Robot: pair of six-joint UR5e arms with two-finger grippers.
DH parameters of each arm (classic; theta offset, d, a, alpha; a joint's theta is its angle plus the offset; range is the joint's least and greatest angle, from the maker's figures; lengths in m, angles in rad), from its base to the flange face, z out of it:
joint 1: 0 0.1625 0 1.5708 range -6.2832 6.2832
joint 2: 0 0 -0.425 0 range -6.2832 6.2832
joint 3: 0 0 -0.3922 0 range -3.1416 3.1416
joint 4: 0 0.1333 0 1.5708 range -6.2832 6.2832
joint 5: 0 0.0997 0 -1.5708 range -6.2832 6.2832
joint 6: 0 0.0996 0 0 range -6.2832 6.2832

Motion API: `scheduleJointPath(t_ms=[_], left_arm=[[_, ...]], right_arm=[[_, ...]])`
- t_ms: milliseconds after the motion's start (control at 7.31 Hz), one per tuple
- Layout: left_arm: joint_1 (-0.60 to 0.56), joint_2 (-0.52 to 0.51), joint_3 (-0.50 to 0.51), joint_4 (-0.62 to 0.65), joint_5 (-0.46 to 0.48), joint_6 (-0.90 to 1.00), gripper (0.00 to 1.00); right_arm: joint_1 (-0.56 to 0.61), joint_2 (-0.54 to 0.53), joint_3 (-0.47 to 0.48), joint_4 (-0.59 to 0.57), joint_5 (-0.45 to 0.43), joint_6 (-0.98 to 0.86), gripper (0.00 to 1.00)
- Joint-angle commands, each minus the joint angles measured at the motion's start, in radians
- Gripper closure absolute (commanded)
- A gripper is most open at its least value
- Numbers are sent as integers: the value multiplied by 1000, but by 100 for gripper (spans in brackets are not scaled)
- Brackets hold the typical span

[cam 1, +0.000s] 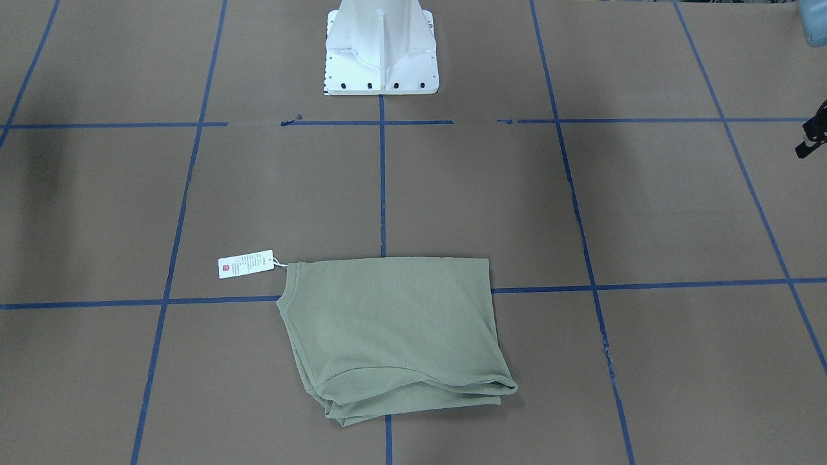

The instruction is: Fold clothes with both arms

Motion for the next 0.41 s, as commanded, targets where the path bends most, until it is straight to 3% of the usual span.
scheduleJointPath(t_ms=[0, 274], left_arm=[[0, -3, 28, 0, 1, 0, 0], [0, -4, 44, 0, 1, 0, 0]], right_arm=[[5, -12, 6, -6, 0, -7, 0], [7, -43, 26, -1, 1, -11, 0]])
